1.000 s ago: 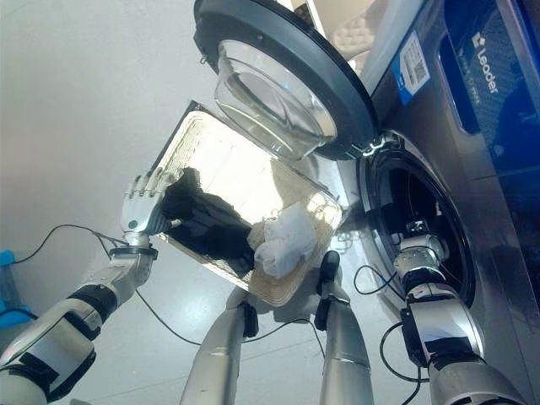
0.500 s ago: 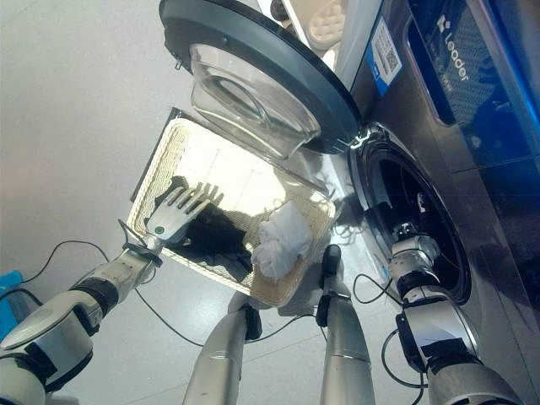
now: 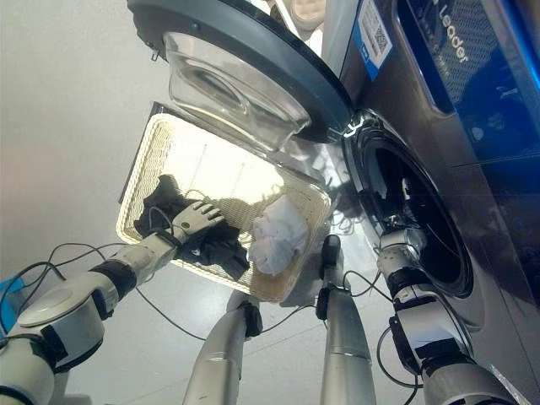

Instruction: Put the clothes into the washing machine.

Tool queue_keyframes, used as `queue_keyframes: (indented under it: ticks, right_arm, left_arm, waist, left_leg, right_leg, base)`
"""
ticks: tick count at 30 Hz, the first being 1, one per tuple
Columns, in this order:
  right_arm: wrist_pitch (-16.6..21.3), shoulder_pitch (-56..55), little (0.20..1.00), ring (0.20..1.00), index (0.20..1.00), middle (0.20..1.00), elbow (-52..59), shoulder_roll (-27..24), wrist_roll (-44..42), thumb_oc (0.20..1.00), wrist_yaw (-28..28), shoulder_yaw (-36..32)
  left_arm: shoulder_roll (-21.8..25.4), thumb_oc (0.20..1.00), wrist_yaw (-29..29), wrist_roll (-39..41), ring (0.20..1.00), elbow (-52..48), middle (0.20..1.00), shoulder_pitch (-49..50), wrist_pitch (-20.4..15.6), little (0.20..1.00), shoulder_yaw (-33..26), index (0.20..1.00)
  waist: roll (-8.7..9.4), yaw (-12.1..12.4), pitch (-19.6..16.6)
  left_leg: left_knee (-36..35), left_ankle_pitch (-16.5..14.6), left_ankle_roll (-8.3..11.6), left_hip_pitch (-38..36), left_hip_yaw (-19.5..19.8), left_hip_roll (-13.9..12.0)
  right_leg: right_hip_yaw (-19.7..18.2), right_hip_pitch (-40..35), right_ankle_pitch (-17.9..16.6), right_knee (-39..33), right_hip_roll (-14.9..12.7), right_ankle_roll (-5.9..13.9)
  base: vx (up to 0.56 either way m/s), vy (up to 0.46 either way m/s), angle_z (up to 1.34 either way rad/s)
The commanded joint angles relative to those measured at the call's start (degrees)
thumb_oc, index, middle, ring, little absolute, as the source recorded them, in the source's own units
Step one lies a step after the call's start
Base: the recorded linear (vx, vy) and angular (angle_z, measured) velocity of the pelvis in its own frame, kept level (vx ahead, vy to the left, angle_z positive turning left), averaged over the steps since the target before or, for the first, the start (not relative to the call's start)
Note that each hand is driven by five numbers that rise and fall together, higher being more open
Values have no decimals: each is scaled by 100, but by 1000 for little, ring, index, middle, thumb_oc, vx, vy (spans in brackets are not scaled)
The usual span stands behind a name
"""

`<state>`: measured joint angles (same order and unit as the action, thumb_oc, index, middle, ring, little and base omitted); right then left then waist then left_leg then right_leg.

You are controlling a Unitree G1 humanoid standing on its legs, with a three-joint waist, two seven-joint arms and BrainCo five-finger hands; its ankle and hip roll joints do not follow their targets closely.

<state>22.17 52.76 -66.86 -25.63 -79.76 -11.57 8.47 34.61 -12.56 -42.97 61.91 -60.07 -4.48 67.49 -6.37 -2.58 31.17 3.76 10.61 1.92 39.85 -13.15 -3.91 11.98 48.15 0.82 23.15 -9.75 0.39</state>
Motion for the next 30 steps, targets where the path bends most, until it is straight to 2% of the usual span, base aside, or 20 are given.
queue_keyframes:
  ticks: [1,6,9,12,13,16,19,25,26,27,30]
  right_arm:
    - [285,32,1000,1000,1000,1000,-169,-217,-310,1000,145,-161]
    - [261,19,1000,1000,1000,1000,-156,-220,-455,1000,193,-187]
    - [298,44,1000,1000,1000,1000,-178,-192,-573,1000,348,-231]
    - [306,44,1000,1000,1000,1000,-175,-186,-590,1000,363,-238]
    - [299,40,1000,1000,1000,1000,-154,-152,-757,1000,404,-277]
    - [267,25,1000,1000,1000,1000,-167,-136,-909,1000,473,-319]
    - [306,29,1000,1000,1000,1000,-153,-87,-1077,1000,540,-381]
    - [322,30,1000,1000,1000,1000,-143,-76,-1113,1000,573,-388]
    - [457,33,1000,1000,1000,1000,-43,-31,-1232,1000,689,-412]
    - [501,29,1000,1000,1000,1000,40,-17,-1321,1000,713,-423]
    - [577,-27,1000,1000,1000,1000,188,0,-1452,1000,690,-493]
  left_arm:
    - [26,1000,624,86,1000,288,1000,-53,161,1000,-84,1000]
    - [26,1000,765,-46,1000,344,1000,-102,235,1000,4,1000]
    - [-26,1000,1150,-213,1000,495,1000,-170,453,1000,130,1000]
    - [-27,1000,1189,-248,1000,501,1000,-176,498,1000,146,1000]
    - [-65,1000,1377,-517,1000,599,1000,-163,762,1000,188,1000]
    - [-83,1000,1425,-731,1000,678,1000,-140,884,1000,210,1000]
    - [-159,1000,1348,-1328,1000,789,1000,-78,1213,1000,239,1000]
    - [-174,1000,1351,-1487,1000,805,1000,-65,1294,1000,239,1000]
    - [-211,1000,1296,-2034,1000,914,1000,23,1588,1000,217,1000]
    - [-225,1000,1296,-2282,1000,969,1000,68,1659,1000,192,1000]
    - [-235,1000,1323,-2294,1000,984,1000,170,1853,1000,147,1000]
  waist:
    - [-3,-36,-137]
    - [34,-31,-137]
    - [88,-19,-137]
    - [90,-16,-137]
    - [105,0,-137]
    - [119,5,-137]
    - [148,19,-137]
    - [152,23,-137]
    - [180,45,-137]
    - [200,44,-137]
    - [226,47,-137]
  left_leg:
    - [637,-634,430,237,-299,81]
    - [618,-627,424,292,-274,69]
    - [592,-607,428,408,-227,54]
    - [585,-601,429,418,-219,55]
    - [560,-588,432,465,-187,52]
    - [543,-582,431,488,-180,51]
    - [512,-564,435,539,-147,45]
    - [491,-555,438,540,-145,46]
    - [404,-505,458,569,-119,52]
    - [371,-483,472,611,-114,51]
    - [309,-444,485,681,-90,58]
  right_leg:
    - [314,-197,-357,-416,16,774]
    - [339,-149,-396,-432,6,789]
    - [365,-64,-455,-473,-7,813]
    - [369,-59,-465,-485,-7,815]
    - [393,-18,-493,-501,-23,832]
    - [407,4,-508,-515,-25,839]
    - [416,52,-549,-544,-37,854]
    - [423,53,-560,-563,-36,858]
    - [458,69,-597,-629,-29,868]
    - [469,104,-617,-661,-23,866]
    - [466,161,-665,-716,-10,864]
  base:
    - [-6,-46,3]
    - [-8,-29,7]
    - [-17,-60,8]
    - [-5,-14,4]
    - [-13,-42,9]
    - [-4,-16,2]
    - [0,-39,2]
    - [0,0,0]
    - [-34,-21,3]
    - [-46,-32,4]
    - [-21,-13,6]
